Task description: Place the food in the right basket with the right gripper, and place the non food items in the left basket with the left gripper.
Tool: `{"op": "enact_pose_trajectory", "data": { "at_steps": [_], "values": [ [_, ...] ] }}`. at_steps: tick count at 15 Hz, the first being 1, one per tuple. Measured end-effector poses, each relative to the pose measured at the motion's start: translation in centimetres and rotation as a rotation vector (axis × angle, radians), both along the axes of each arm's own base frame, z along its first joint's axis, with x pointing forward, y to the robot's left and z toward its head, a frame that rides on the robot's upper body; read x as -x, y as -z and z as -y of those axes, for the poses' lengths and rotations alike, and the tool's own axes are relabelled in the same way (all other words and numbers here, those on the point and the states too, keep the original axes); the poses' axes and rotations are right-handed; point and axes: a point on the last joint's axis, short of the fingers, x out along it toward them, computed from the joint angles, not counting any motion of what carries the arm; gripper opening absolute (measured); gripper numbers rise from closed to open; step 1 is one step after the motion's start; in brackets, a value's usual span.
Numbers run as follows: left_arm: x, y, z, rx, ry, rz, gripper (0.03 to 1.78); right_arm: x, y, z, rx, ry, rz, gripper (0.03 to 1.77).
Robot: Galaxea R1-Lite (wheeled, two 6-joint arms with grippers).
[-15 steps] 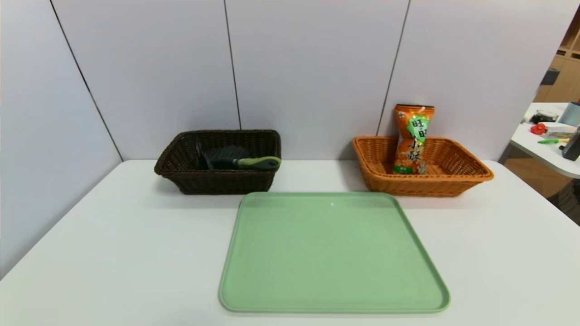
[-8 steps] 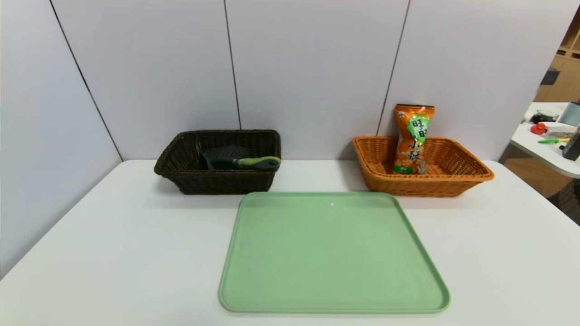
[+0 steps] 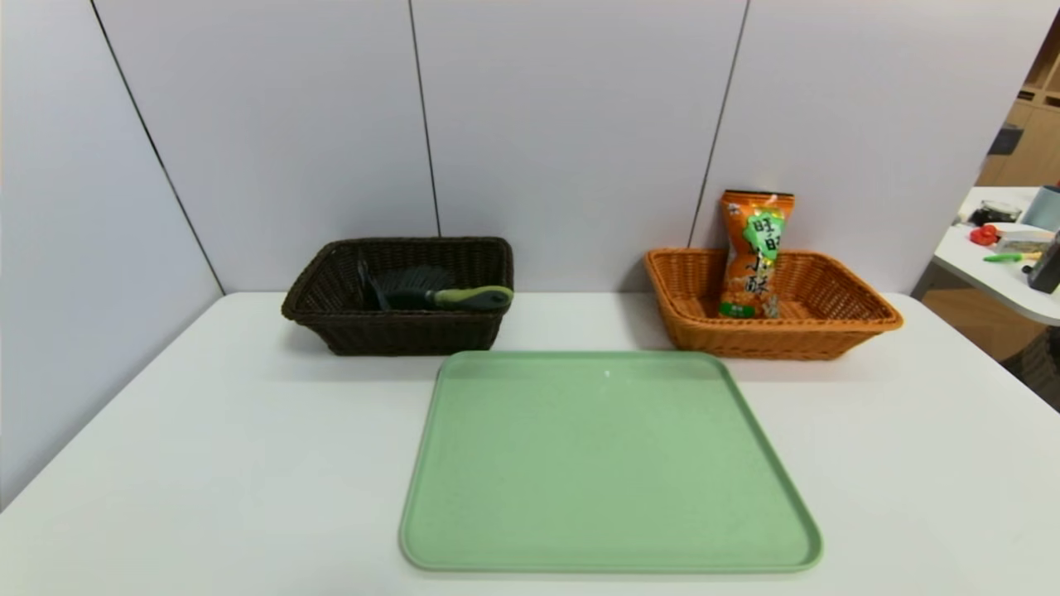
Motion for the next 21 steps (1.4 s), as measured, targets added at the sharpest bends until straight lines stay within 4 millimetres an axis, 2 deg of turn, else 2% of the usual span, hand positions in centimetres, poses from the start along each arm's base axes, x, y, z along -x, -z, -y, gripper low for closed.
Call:
{"op": "enact_pose_trajectory", "data": {
  "at_steps": [2,7,21],
  "values": [
    [-0.03,0.52,0.02,0.018,0.012,-0.05,1.69,0.0,0.0,0.0,-0.03,0.001,-0.002,1.7],
    [-0.03,0.55,0.03,0.021,0.013,-0.053,1.69,0.0,0.03,0.02,-0.087,0.009,-0.006,1.7],
    [-0.04,0.55,0.03,0.021,0.014,-0.054,1.69,0.0,0.0,0.09,-0.114,0.04,-0.003,1.7]
  ]
}}
